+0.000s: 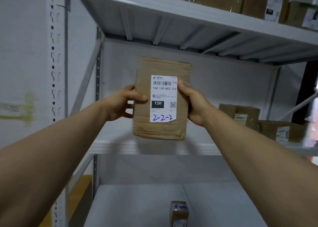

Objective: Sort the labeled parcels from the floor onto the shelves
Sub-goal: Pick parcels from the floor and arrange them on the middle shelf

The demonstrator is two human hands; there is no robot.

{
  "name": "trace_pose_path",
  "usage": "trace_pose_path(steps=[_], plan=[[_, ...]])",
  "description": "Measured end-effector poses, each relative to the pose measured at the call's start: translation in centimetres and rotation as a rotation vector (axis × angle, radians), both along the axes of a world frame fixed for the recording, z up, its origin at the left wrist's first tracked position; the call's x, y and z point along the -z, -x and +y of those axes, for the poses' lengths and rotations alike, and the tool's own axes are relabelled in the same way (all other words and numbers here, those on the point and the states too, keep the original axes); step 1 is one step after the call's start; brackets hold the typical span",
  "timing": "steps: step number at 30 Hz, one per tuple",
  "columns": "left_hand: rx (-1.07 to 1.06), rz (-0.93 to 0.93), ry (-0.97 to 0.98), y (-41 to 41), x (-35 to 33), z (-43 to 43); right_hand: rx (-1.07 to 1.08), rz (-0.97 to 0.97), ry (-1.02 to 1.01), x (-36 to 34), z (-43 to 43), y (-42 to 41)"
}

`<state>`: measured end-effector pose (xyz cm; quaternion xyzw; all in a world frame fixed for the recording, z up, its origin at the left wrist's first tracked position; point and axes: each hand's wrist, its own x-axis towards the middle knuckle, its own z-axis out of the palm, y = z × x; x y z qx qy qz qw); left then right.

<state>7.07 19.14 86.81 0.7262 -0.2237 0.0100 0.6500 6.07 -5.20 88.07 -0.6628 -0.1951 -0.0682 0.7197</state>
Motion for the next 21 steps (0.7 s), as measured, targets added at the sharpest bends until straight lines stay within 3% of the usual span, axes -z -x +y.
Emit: trace_pose_path(steps=[3, 11, 21], plan=[[-0.102, -0.005, 0.038, -2.4, 0.2, 2.9, 0.048, -0.028, 0.131, 0.1, 2.7, -3.2], [-0.138, 0.012, 0.031, -8.2, 1.7, 5.5, 0.070, -0.055, 0.140, 1.8, 5.6, -10.3], [-0.135, 0.102, 0.088, -14.0, 4.7, 4.3, 0.341, -0.083, 0.241, 3.9, 5.2, -15.2]])
